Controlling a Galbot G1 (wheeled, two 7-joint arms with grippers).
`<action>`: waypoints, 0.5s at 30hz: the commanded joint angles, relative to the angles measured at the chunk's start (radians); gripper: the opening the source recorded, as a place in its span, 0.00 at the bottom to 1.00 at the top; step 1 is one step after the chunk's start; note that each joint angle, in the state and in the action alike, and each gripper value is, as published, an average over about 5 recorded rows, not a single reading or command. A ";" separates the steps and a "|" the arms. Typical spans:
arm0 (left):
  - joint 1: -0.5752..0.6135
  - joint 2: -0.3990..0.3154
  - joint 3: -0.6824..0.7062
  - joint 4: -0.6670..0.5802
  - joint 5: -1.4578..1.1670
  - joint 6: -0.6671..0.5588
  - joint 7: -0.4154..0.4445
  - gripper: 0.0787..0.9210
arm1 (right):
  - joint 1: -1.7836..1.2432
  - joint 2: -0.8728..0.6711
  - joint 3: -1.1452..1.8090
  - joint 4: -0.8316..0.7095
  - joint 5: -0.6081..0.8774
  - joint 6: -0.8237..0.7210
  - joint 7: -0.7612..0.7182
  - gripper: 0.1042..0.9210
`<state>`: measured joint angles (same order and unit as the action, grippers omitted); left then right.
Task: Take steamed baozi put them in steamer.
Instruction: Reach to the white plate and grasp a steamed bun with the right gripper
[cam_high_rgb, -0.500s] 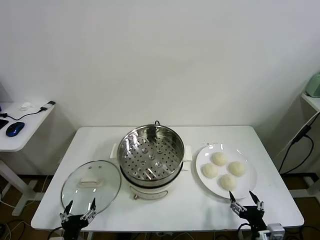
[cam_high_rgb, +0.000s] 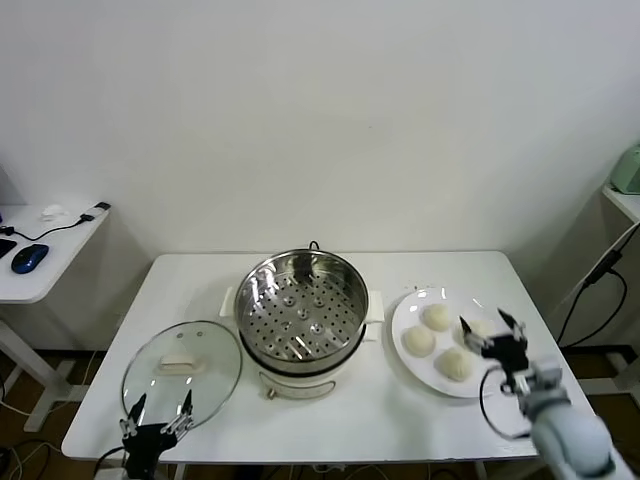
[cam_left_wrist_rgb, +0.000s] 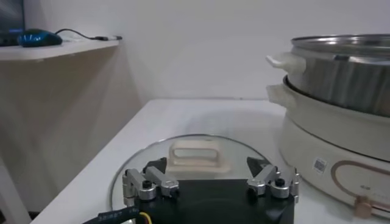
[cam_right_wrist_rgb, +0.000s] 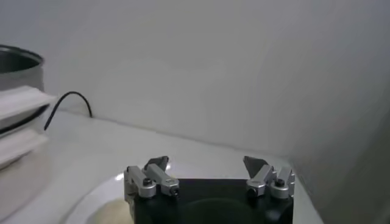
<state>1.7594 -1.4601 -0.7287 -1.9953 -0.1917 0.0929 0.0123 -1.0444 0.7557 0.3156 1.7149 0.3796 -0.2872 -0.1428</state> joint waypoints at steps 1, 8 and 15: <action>0.000 0.002 -0.001 -0.007 0.002 0.003 0.000 0.88 | 0.467 -0.302 -0.394 -0.158 -0.021 -0.075 -0.223 0.88; 0.005 -0.003 0.000 -0.014 0.004 0.000 0.001 0.88 | 1.173 -0.362 -1.195 -0.376 -0.066 0.105 -0.674 0.88; 0.002 -0.003 0.005 -0.006 0.013 -0.003 0.004 0.88 | 1.613 -0.200 -1.693 -0.571 -0.083 0.269 -0.976 0.88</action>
<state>1.7594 -1.4623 -0.7253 -2.0009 -0.1806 0.0901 0.0172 0.0025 0.5819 -0.7314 1.3091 0.3219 -0.1153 -0.8152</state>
